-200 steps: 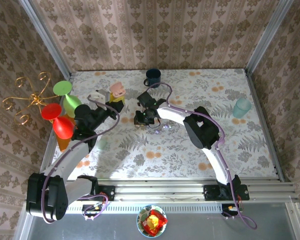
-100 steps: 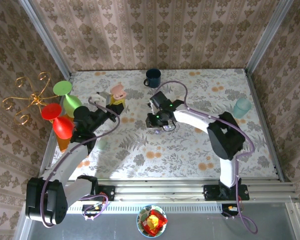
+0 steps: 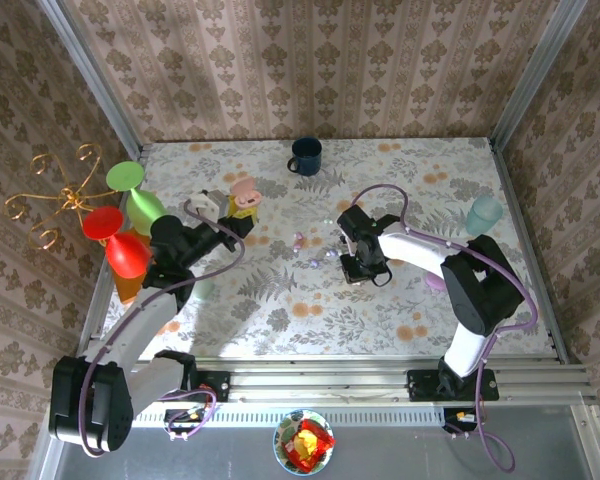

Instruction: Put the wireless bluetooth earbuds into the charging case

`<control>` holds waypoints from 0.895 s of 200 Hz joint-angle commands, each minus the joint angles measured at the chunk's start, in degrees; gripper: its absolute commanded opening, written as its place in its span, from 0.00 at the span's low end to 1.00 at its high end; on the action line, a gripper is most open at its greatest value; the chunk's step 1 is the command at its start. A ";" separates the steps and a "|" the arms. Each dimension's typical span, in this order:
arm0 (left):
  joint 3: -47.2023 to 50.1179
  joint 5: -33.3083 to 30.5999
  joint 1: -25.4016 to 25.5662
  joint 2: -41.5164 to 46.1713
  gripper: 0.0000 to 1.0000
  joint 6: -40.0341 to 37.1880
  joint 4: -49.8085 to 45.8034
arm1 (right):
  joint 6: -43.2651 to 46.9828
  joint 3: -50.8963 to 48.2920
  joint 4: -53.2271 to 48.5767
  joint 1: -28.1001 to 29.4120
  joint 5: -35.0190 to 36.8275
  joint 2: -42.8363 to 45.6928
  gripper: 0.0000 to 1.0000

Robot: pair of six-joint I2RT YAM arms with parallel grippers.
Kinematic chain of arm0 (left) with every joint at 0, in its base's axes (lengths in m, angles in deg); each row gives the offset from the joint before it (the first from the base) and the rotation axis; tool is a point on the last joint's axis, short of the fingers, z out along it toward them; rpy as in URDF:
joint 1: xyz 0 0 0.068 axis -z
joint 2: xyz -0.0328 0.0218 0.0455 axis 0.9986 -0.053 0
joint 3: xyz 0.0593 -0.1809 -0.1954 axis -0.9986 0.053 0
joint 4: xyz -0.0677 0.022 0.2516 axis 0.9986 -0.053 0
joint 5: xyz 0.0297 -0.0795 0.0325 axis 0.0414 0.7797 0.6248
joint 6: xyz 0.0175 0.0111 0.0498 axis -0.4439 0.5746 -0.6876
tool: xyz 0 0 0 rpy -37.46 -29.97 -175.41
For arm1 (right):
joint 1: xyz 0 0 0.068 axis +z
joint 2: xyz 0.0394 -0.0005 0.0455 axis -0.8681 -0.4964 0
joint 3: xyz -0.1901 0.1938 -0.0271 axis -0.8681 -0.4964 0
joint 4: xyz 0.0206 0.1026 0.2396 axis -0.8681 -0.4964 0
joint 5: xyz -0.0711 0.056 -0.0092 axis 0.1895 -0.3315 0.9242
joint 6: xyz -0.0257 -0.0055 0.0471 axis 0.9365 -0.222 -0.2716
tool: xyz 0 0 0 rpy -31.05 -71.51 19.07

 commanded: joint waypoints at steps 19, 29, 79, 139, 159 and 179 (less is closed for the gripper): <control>0.27 1.34 0.17 1.28 0.32 -1.79 -0.16 | 2.34 0.56 -3.24 0.25 5.26 -2.04 0.25; 0.38 1.32 0.22 1.30 0.32 -1.86 -0.09 | 2.50 1.00 -3.63 0.24 5.87 -2.22 0.25; -0.03 0.71 0.02 1.48 0.32 -1.99 -1.58 | 1.31 2.90 -5.69 0.49 8.68 -1.41 0.32; -2.24 -1.06 -0.58 0.83 0.32 -2.34 -2.75 | -8.38 6.04 -9.15 6.44 23.90 -0.81 0.46; -2.68 -2.09 -1.24 1.28 0.32 -1.90 -3.34 | -13.22 7.10 -11.28 9.64 32.62 -1.24 0.47; -2.61 -3.29 -2.58 1.40 0.32 -0.80 -3.57 | -16.92 8.60 -14.58 12.18 39.17 -2.53 0.47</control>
